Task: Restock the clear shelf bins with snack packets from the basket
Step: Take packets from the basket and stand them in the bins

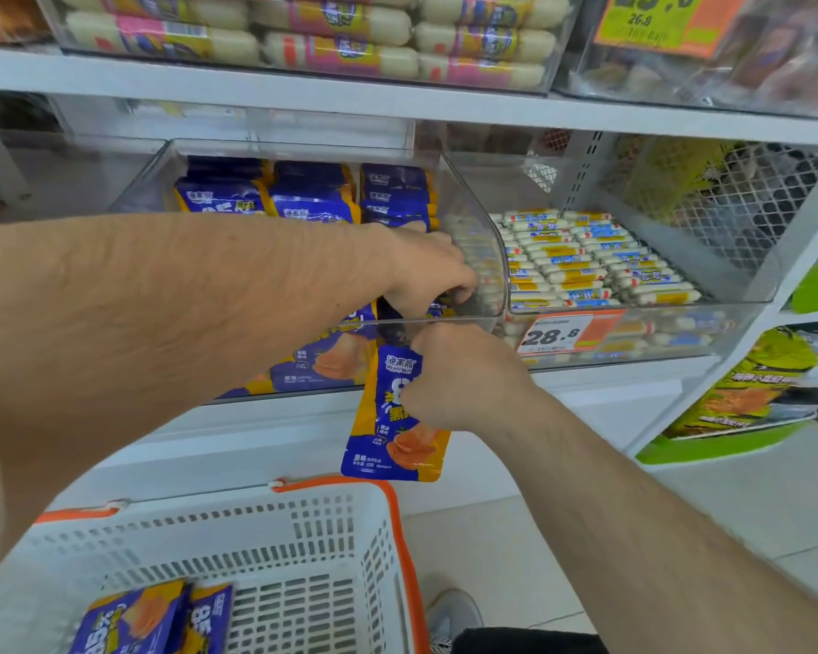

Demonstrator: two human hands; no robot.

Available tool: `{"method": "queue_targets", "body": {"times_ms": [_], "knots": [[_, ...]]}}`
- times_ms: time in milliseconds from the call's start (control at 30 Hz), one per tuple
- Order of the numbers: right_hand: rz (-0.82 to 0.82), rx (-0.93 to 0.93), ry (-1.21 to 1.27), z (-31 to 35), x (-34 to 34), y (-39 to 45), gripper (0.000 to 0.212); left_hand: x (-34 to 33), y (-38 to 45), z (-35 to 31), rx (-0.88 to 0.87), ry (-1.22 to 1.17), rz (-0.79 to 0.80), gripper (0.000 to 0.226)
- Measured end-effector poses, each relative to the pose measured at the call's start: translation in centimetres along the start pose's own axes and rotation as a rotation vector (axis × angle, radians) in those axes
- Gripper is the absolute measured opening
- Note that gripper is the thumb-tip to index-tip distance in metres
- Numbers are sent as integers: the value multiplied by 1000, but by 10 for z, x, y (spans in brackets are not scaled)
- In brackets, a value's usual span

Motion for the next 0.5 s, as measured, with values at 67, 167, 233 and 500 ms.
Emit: {"method": "queue_targets", "body": {"times_ms": [67, 167, 233, 500], "knots": [[16, 5, 7, -2, -2, 0, 21, 2, 2, 7, 19, 25, 2, 50], [28, -10, 16, -9, 0, -3, 14, 6, 2, 20, 61, 65, -38, 53], [-2, -16, 8, -13, 5, -6, 15, 10, 2, 28, 98, 70, -67, 47], [-337, -87, 140, -45, 66, -14, 23, 18, 14, 32, -4, 379, -106, 22]]}}
Point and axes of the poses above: each hand's wrist, its own y-axis towards the middle knuckle, its own x-axis out of the back of the hand, z = x × y, the point moved 9 cm from there along y, towards the middle knuckle, and after that the axes turned 10 degrees about -y, right-handed, at the moved point
